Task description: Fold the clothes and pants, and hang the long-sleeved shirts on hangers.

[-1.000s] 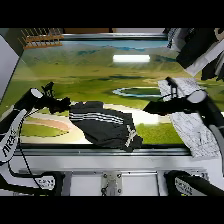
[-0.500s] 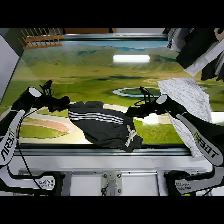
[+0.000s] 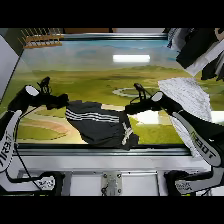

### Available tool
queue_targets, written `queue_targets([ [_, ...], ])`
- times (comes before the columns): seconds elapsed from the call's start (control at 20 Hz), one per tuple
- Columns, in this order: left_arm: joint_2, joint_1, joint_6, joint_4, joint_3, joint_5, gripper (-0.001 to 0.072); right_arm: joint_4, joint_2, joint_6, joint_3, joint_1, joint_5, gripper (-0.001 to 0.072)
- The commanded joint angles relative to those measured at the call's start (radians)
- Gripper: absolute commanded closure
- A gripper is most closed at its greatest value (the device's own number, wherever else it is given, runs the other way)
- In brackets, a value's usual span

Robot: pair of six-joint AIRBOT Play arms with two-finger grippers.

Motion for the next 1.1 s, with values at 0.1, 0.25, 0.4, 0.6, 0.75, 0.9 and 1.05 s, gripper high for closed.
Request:
queue_targets([
  [0.1, 0.310, -0.006, -0.002, 0.014, 0.237, -0.072, 0.0703, -0.105, 0.266, 0.002, 0.294, -0.058, 0.165, 0.0698],
  [0.25, 0.528, -0.046, -0.002, 0.016, 0.365, -0.056, 0.0703, -0.126, 0.462, 0.057, 0.420, -0.058, 0.192, 0.0698],
  [0.4, 0.703, -0.099, -0.005, 0.016, 0.448, -0.039, 0.0703, -0.127, 0.644, 0.095, 0.436, -0.058, 0.191, 0.0697],
  [0.6, 0.837, -0.161, -0.041, 0.016, 0.505, 0.023, 0.0703, -0.127, 0.798, 0.167, 0.436, -0.058, 0.191, 0.0698],
  [0.75, 0.869, -0.177, -0.043, 0.015, 0.537, 0.121, 0.0704, -0.126, 0.857, 0.218, 0.436, -0.058, 0.192, 0.0697],
  [0.9, 0.803, -0.178, -0.049, 0.014, 0.635, 0.123, 0.0703, -0.122, 0.879, 0.275, 0.436, -0.057, 0.196, 0.0697],
  [1.05, 0.660, -0.178, -0.049, 0.016, 0.740, 0.028, 0.0703, -0.125, 0.854, 0.390, 0.434, -0.056, 0.219, 0.0698],
])
